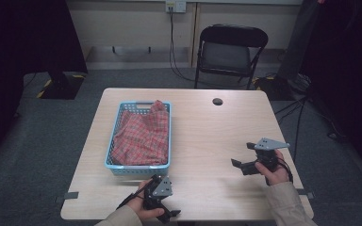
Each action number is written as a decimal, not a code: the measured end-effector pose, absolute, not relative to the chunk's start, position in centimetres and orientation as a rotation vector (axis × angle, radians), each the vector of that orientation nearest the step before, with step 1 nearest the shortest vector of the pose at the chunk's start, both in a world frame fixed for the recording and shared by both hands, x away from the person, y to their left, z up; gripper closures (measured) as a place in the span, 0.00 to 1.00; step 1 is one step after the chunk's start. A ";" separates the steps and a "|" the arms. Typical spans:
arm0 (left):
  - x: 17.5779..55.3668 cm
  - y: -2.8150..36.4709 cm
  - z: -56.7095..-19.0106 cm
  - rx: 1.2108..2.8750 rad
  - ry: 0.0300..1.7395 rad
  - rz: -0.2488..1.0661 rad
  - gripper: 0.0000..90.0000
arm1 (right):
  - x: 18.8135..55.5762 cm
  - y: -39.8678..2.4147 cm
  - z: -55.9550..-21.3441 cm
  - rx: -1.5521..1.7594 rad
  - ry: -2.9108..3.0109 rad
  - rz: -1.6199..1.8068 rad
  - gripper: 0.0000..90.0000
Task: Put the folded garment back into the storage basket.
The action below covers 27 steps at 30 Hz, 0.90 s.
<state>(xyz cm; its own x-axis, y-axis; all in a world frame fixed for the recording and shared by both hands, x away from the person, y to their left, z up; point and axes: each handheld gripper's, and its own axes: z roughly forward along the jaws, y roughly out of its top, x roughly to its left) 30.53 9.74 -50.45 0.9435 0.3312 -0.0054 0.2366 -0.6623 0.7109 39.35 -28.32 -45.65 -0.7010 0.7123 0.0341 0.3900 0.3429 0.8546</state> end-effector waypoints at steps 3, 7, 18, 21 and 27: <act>30.5 9.7 -50.4 2.322 0.398 0.159 0.00 | 39.3 -28.4 -45.8 0.974 2.270 1.285 0.01; 30.5 9.7 -50.4 2.322 0.397 0.159 0.00 | 39.2 -28.6 -45.9 0.971 2.267 1.282 0.01; 30.6 9.7 -50.4 2.322 0.396 0.157 0.00 | 39.1 -28.8 -46.5 0.980 2.284 1.235 0.01; 30.6 9.7 -50.4 2.322 0.394 0.157 0.00 | 39.1 -29.0 -46.7 0.981 2.291 1.221 0.01; 30.6 9.7 -50.4 2.322 0.393 0.157 0.00 | 39.0 -29.3 -47.1 0.993 2.294 1.202 0.01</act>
